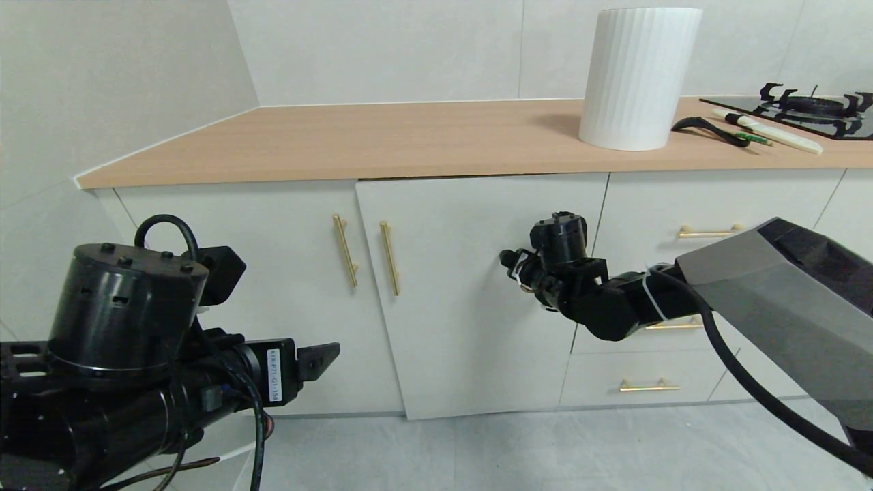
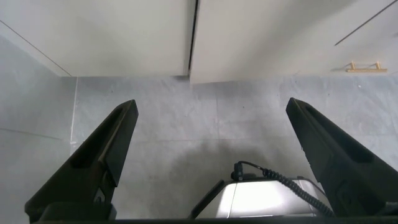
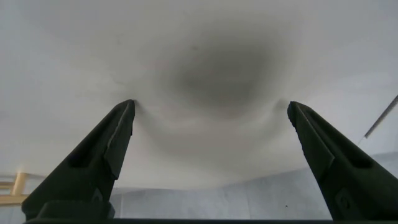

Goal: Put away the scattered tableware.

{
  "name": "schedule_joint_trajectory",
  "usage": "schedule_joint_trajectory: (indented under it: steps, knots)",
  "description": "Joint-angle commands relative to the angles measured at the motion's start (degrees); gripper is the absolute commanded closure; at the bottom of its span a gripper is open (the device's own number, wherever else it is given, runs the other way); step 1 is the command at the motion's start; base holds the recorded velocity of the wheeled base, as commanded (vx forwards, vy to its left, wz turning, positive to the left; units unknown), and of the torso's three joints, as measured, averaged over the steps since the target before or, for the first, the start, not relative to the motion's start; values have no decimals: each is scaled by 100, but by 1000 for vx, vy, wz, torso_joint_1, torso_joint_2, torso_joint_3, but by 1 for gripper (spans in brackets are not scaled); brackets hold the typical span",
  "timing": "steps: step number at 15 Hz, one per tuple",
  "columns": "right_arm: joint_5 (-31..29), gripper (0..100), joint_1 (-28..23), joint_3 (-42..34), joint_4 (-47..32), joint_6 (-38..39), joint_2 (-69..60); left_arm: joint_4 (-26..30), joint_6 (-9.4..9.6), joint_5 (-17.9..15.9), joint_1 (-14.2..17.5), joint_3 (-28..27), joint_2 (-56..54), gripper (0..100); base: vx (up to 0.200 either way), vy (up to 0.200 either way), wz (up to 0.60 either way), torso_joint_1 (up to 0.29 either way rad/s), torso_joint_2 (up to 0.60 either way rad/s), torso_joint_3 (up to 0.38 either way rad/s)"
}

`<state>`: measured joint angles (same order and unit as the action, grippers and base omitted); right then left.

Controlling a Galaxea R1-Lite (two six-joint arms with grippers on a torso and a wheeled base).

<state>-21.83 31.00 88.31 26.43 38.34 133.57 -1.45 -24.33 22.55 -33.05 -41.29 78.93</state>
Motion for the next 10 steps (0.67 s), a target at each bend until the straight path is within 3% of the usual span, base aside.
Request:
schedule_joint_trajectory:
  steps: [1, 10]
  knots:
    - [-5, 0, -24, 46, -6, -2, 116, -4, -1, 4, 0, -2, 17, 0, 0, 0, 0, 0, 0, 0]
    - [-339, 0, -121, 371, -252, -19, 301, -4, -1, 4, 0, -2, 17, 0, 0, 0, 0, 0, 0, 0]
